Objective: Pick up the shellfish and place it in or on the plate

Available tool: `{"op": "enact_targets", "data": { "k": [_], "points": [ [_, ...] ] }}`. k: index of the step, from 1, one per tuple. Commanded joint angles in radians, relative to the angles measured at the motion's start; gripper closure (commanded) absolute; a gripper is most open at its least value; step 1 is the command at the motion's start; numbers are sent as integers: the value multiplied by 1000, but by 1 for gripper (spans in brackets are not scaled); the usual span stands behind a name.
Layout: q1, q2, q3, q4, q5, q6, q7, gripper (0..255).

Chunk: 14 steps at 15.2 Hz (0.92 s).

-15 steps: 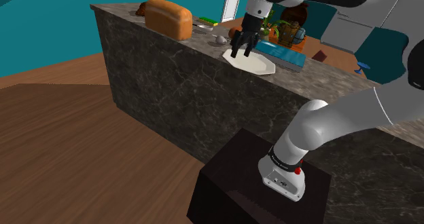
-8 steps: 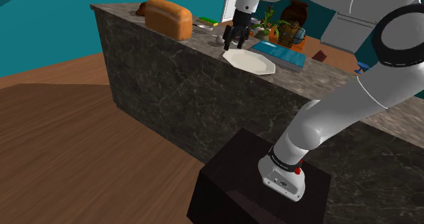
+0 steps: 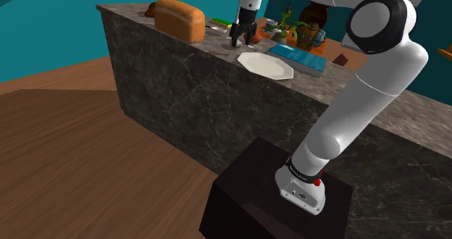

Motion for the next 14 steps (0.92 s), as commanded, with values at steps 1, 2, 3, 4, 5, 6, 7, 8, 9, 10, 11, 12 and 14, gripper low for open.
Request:
{"op": "enact_targets", "data": {
  "k": [1, 2, 3, 4, 5, 6, 7, 8, 9, 10, 11, 12, 14],
  "points": [
    [-12, 78, -14, 95, -1, -16, -25, 0],
    [-18, 118, -19, 142, 0, -23, -35, 0],
    [-24, 158, -24, 191, 2, -31, -45, 0],
    [-31, 200, -29, 243, 4, -41, -54, 0],
    [-38, 243, -33, 297, 7, -52, -64, 0],
    [-46, 287, -37, 355, 10, -65, -74, 0],
    [-56, 333, -41, 417, 14, -80, -84, 0],
    [-66, 381, -44, 484, 19, -98, -93, 0],
    [-76, 425, -46, 547, 23, -116, -102, 0],
    [-76, 422, -46, 529, 22, -101, -101, 0],
    [-76, 419, -46, 511, 21, -86, -100, 0],
    [-75, 416, -46, 493, 21, -71, -100, 0],
    [-75, 412, -46, 461, 20, -42, -99, 0]
  ]
}}
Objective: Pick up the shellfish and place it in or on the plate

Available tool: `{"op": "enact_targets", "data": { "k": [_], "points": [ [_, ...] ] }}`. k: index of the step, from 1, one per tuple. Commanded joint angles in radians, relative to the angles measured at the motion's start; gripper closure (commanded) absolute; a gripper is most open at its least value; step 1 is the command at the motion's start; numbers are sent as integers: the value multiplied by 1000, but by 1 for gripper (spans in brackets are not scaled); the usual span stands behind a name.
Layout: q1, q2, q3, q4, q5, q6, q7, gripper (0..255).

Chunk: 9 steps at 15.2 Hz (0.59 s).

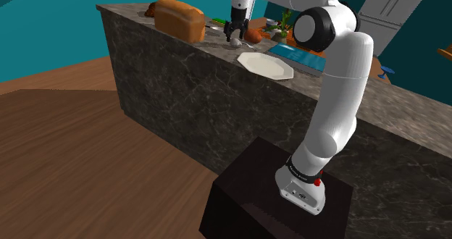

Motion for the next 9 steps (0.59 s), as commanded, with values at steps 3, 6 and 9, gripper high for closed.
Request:
{"op": "enact_targets", "data": {
  "k": [3, 6, 9],
  "points": [
    [-1, -1, -1, -47, 0, 47, 0, 0],
    [-1, 0, -1, -46, 0, 47, 0, 0],
    [-1, 0, -1, -46, 0, 47, 0, 0]
  ]
}}
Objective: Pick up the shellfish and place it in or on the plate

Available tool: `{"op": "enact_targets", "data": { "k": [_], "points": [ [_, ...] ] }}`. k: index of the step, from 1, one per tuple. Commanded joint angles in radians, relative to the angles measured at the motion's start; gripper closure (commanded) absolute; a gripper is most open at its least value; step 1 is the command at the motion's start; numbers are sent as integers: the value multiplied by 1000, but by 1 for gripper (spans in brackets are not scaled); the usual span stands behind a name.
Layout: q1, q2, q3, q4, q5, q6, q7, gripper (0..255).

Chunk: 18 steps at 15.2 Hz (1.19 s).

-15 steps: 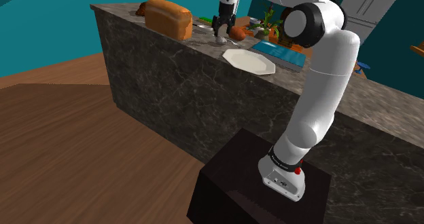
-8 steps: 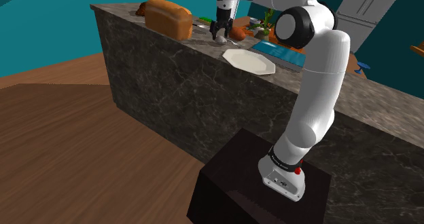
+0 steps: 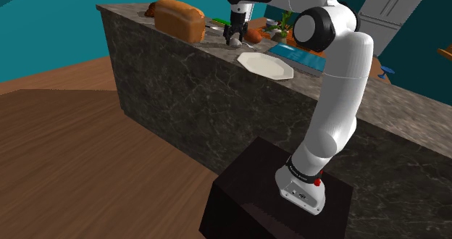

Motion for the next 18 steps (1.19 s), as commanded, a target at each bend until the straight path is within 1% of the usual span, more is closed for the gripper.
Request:
{"op": "enact_targets", "data": {
  "k": [1, 2, 3, 12, 18],
  "points": [
    [0, 0, 0, 0, 0, 0, 0, 0],
    [0, 0, 0, 0, 0, 0, 0, 0],
    [0, 0, 0, 0, 0, 0, 0, 255],
    [0, 0, 0, 0, 0, 0, 0, 255],
    [-6, 14, -1, 101, 4, -87, -8, 255]
  ]
}}
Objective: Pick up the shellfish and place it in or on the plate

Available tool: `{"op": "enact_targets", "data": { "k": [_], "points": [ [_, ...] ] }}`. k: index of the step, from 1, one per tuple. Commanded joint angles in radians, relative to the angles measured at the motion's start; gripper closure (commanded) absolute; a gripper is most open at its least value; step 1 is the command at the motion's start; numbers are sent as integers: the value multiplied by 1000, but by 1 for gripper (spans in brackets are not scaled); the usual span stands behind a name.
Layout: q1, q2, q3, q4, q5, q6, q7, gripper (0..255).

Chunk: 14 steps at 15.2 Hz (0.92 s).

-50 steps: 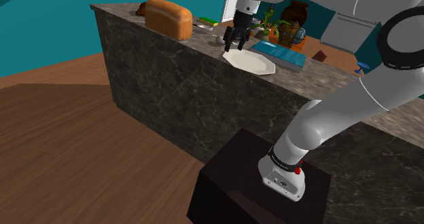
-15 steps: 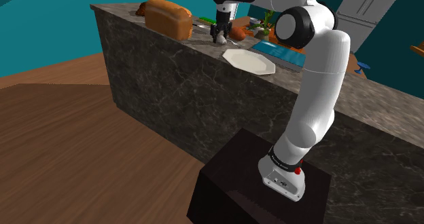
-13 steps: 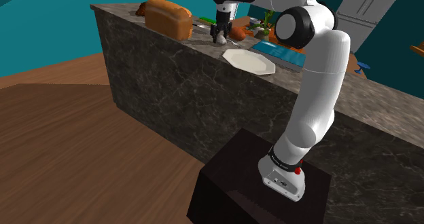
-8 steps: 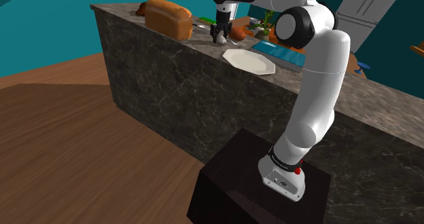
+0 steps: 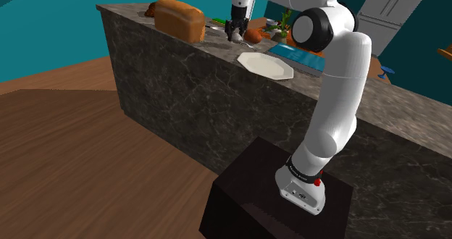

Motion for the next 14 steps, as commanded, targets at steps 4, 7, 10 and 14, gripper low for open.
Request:
{"op": "enact_targets", "data": {
  "k": [4, 7, 10, 14],
  "points": [
    [-7, 15, -1, 93, 5, -78, -9, 255],
    [-13, 33, -2, 162, 9, -128, -15, 255],
    [-21, 58, -2, 241, 15, -183, -21, 255],
    [14, -122, -8, -20, -28, -99, -6, 255]
  ]
}}
